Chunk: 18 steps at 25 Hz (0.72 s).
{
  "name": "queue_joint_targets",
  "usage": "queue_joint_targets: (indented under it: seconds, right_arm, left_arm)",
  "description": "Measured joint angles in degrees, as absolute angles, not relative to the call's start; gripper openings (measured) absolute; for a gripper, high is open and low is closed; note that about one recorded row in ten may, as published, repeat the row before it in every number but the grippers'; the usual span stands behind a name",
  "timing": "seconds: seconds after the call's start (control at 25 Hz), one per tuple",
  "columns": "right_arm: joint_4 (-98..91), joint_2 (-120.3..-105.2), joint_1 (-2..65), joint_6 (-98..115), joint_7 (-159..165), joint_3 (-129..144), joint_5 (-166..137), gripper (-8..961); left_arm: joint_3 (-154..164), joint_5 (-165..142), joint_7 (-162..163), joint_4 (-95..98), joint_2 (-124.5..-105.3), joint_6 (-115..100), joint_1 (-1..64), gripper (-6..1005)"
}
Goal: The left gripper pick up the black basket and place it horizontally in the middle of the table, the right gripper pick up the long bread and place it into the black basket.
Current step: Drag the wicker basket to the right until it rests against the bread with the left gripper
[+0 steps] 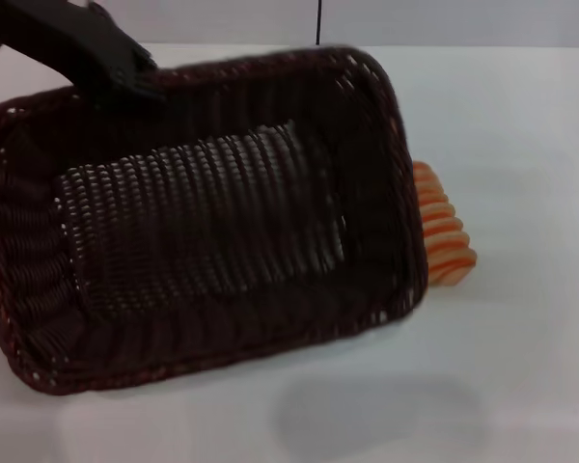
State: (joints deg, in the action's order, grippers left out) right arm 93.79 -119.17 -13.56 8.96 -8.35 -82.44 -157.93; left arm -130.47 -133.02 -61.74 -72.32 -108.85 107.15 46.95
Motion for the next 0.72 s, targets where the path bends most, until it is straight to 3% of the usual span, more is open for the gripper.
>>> queue_joint_targets:
  seconds: [0.2,0.48,0.72]
  right_arm:
    - [94.1,-119.25,-14.2,9.0,-8.3,-82.4,-157.9,679]
    - [94.2,-119.27,-14.5,9.0,-8.3,-82.4,-157.9,679]
    - [94.8,-119.22,-14.7,9.0,-8.4,-82.4,-157.9,679]
  left_arm:
    - [-129.1,-132.8,-64.4,-70.9,-109.69,110.2,49.3,226]
    - [-124.3,-133.8,-67.4,-69.2,-113.33,108.3,51.0,242]
    - [-122.9,-137.2,-68.7,-68.3,-114.59,106.5,50.7,257]
